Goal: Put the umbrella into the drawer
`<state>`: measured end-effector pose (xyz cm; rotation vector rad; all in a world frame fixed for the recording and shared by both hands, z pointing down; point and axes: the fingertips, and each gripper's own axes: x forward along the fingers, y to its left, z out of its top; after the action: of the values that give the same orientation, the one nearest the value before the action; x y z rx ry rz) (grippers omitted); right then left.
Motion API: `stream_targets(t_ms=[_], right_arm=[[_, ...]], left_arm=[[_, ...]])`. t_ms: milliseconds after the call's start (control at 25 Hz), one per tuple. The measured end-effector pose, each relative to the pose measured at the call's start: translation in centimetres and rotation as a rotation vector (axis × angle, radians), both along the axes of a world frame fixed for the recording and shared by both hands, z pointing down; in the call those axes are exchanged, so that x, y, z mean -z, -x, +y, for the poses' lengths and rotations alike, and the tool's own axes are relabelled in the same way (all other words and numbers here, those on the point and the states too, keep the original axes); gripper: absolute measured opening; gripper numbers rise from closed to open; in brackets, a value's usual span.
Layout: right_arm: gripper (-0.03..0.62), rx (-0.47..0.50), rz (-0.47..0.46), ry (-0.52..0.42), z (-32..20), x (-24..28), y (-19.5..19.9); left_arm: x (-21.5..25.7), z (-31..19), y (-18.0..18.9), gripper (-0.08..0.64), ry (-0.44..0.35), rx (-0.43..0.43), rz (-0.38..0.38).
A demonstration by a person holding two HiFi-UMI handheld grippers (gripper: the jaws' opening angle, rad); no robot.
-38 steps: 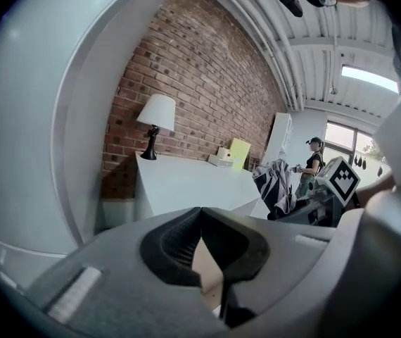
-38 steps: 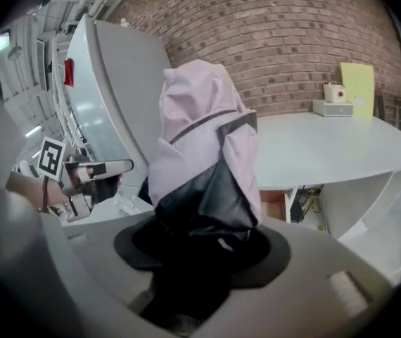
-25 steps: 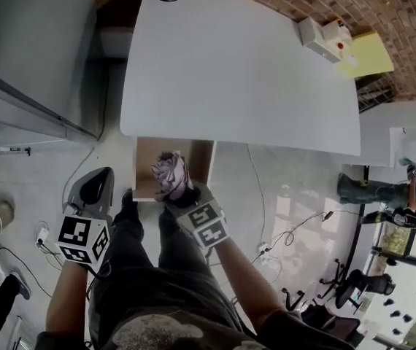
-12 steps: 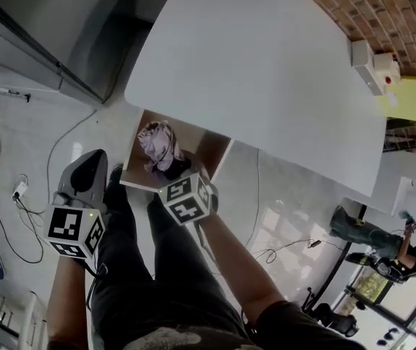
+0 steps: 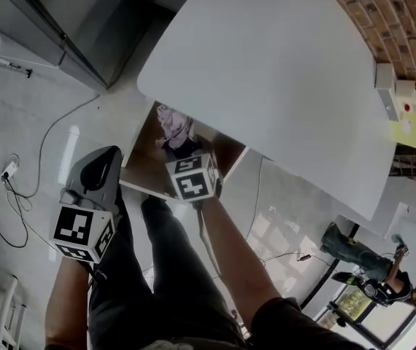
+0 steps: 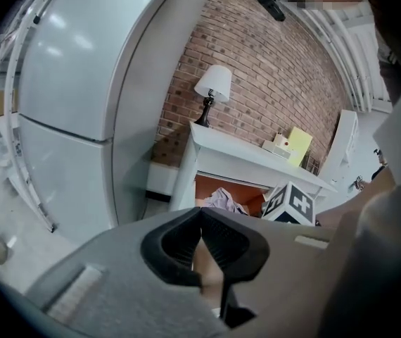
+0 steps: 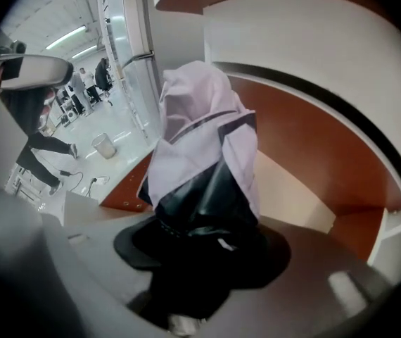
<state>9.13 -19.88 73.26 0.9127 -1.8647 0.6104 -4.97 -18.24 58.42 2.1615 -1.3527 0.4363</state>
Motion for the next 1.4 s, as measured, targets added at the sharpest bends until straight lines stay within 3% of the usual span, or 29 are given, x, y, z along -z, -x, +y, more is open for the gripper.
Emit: stream_targets(t_ms=[400, 640, 960, 1120, 1400], right_arm=[[0.241, -0.060, -0.002, 0.011, -0.8, -4.7, -0.1], [0.247, -0.009, 0.065, 0.032, -0.1, -6.1, -0.7], [0.275, 0.005, 0.063, 0.050, 0.1, -6.8, -0.5], [0.362, -0.002, 0.064, 0.036, 0.0, -6.6, -0.5], [0.402, -0.022, 0.022, 0.006, 0.3, -4.5, -1.3]], left_arm=[[-2.6, 0.9, -0.1, 0.011, 0.035, -0.015, 0.011], [-2.9, 1.5, -0.1, 0.011, 0.042, -0.016, 0.010], [-3.1, 1.3, 0.6, 0.011, 0.050, -0.009, 0.003], [-2.7, 1.1, 0.3, 0.011, 0.051, -0.013, 0.001], [-1.0, 0.9, -0.5, 0.011, 0.025, -0.018, -0.001]])
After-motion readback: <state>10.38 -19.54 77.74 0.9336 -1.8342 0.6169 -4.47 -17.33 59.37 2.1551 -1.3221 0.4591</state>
